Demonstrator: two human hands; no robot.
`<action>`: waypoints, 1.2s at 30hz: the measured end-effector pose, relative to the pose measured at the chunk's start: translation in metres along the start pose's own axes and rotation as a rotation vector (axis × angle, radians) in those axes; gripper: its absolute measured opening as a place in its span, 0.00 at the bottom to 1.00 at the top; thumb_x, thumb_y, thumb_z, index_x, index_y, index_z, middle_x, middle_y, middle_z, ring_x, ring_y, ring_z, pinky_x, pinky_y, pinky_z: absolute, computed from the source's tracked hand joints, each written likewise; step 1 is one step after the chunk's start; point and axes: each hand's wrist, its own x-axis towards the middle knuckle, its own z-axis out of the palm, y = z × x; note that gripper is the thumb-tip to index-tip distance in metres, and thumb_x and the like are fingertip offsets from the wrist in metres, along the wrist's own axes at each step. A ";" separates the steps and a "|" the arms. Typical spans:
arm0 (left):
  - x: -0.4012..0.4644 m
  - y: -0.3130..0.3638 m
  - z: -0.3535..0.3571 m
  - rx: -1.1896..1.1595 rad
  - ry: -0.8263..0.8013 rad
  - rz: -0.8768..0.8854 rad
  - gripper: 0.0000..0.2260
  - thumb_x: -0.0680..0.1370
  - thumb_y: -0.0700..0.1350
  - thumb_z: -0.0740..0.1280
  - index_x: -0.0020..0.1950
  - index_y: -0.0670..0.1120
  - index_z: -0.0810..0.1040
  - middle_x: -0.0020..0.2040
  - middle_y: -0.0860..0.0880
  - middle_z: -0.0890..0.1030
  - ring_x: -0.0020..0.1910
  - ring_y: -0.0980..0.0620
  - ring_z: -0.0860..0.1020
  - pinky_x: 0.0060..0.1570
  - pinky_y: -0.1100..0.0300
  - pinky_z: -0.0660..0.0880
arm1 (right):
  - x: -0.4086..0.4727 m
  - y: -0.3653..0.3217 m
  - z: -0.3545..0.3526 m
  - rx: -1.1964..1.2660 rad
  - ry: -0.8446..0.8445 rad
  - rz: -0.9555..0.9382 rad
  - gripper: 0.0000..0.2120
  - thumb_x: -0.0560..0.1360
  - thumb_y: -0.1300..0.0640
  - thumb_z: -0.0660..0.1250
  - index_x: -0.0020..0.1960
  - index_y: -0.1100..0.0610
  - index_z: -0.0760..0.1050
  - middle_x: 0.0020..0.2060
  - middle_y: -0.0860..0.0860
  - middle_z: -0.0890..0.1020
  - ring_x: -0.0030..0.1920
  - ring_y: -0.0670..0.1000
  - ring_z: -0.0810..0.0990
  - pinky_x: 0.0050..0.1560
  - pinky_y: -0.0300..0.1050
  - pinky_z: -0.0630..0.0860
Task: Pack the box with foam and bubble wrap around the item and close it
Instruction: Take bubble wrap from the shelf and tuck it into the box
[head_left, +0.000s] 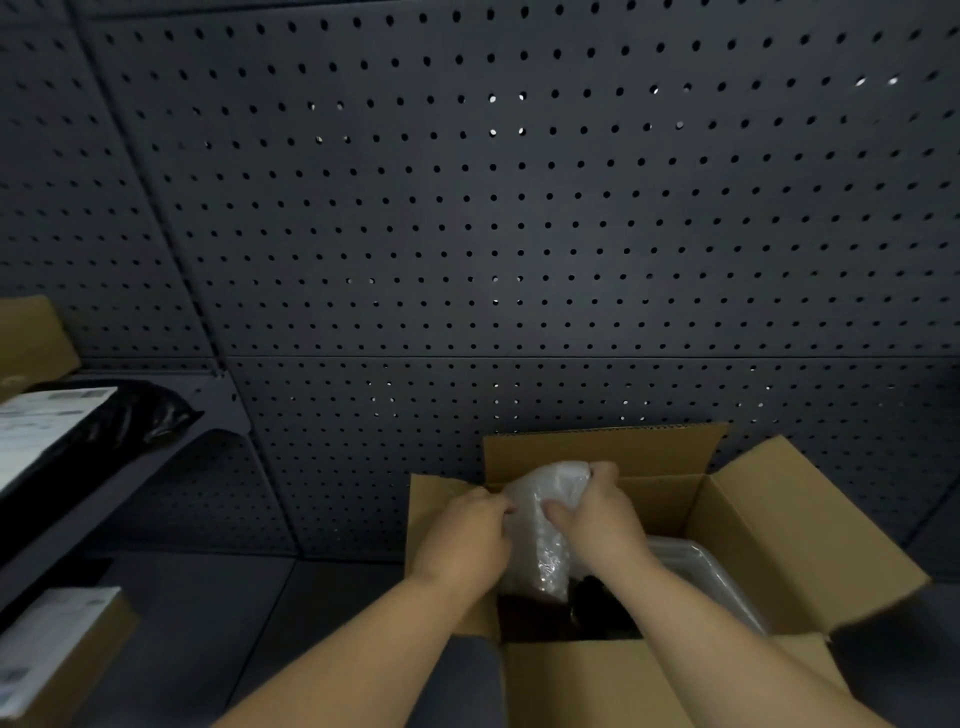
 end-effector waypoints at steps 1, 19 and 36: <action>-0.002 -0.003 0.000 0.106 0.048 0.034 0.15 0.80 0.42 0.58 0.66 0.49 0.74 0.63 0.49 0.74 0.62 0.50 0.72 0.60 0.55 0.72 | -0.002 -0.002 0.000 -0.059 0.013 -0.033 0.21 0.77 0.53 0.66 0.64 0.59 0.60 0.36 0.44 0.70 0.32 0.41 0.70 0.27 0.32 0.63; -0.014 -0.030 0.004 0.344 -0.108 0.002 0.15 0.81 0.52 0.56 0.64 0.48 0.73 0.61 0.47 0.74 0.59 0.47 0.73 0.51 0.54 0.72 | -0.025 -0.012 0.032 -0.365 0.043 -0.198 0.21 0.80 0.54 0.59 0.70 0.54 0.57 0.61 0.54 0.70 0.51 0.52 0.78 0.41 0.41 0.73; -0.010 -0.035 0.013 0.325 -0.209 0.023 0.16 0.81 0.57 0.53 0.67 0.58 0.71 0.60 0.47 0.72 0.56 0.45 0.75 0.51 0.51 0.75 | -0.015 -0.003 0.034 -0.311 -0.005 -0.236 0.16 0.79 0.57 0.59 0.66 0.57 0.68 0.62 0.55 0.69 0.56 0.55 0.75 0.51 0.43 0.73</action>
